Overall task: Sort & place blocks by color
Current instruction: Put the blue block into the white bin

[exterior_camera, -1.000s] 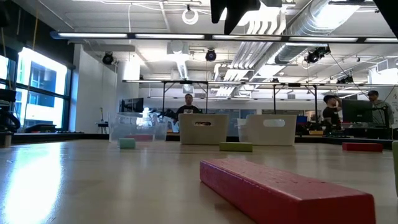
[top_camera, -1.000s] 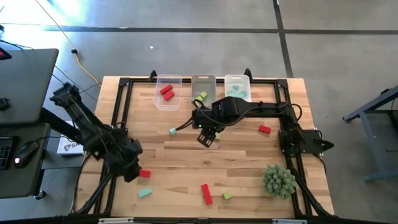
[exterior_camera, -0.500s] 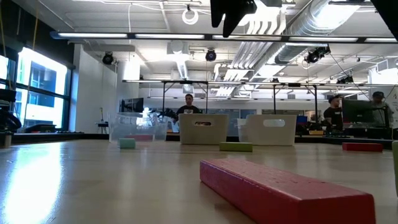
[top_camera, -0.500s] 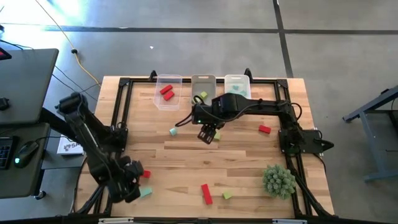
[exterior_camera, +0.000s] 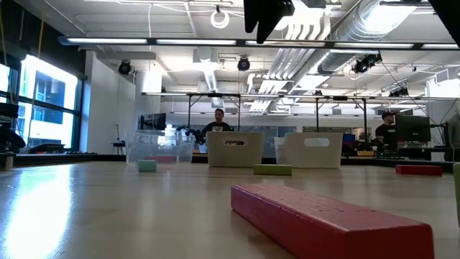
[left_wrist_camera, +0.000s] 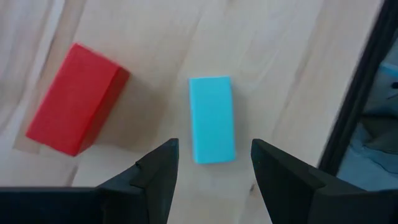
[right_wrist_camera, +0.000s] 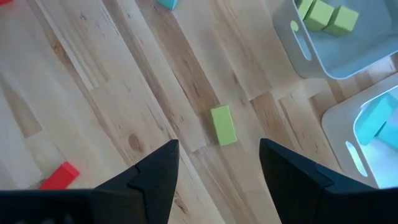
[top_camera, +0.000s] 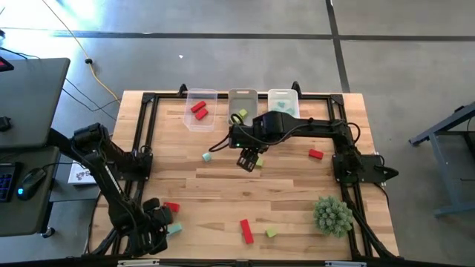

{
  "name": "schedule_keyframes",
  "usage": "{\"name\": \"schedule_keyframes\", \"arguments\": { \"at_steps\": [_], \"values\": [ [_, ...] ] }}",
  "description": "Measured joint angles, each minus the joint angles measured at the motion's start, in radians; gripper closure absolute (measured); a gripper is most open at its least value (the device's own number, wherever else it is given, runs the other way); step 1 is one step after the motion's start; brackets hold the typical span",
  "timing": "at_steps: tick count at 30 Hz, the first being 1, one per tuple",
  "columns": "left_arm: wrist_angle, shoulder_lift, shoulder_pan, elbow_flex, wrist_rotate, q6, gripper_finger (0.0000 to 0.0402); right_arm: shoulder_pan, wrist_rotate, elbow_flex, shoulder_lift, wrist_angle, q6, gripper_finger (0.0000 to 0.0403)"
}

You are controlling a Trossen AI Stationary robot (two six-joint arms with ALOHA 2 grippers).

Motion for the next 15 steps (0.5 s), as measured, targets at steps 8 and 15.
{"name": "schedule_keyframes", "arguments": {
  "at_steps": [8,15],
  "values": [
    [0.047,0.061,0.002,0.0,-0.003,-0.006,0.0211,0.0,0.0,0.0,0.0,0.0,-0.001,0.0192],
    [0.075,0.128,0.002,0.0,0.008,-0.053,0.0211,0.0,0.0,0.0,0.0,0.0,-0.001,0.0192]
  ]
}}
